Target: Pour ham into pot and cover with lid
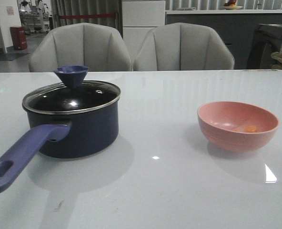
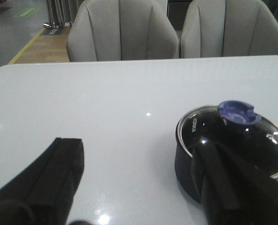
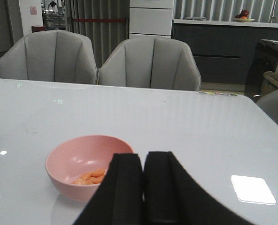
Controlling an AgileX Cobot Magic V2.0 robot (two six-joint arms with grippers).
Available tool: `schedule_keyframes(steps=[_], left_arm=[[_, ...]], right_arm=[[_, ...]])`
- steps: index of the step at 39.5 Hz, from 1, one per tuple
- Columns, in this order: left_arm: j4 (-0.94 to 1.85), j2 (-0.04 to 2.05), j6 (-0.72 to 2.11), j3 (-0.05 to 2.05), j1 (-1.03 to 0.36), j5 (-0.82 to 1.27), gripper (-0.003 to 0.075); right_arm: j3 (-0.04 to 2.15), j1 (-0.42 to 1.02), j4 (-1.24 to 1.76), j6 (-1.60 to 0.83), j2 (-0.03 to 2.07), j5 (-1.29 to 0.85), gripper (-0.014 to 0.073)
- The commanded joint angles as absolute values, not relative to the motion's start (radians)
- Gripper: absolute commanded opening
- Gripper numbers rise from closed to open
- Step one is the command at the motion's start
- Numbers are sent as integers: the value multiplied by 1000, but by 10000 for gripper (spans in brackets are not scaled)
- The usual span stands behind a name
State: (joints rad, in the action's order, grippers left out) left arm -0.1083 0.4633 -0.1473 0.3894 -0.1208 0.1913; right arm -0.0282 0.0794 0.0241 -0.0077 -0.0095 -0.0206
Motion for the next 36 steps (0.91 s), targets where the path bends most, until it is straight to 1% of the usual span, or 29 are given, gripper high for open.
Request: schedule_keyframes(steps=[1, 9, 15, 27, 36], left_arm=[[-88, 507, -153, 475, -127, 119, 536], [-80, 646, -153, 628, -127, 252, 543], [-55, 782, -147, 731, -143, 332, 597], [-47, 1041, -149, 881, -320, 346, 653], [-32, 1238, -149, 1033, -411, 408, 654]], right_arm=[[-36, 74, 12, -8, -28, 62, 145], [-36, 74, 12, -8, -28, 62, 145], [-36, 74, 12, -8, -28, 62, 145], [-36, 74, 12, -8, -28, 62, 145], [-36, 74, 12, -8, -28, 62, 145]])
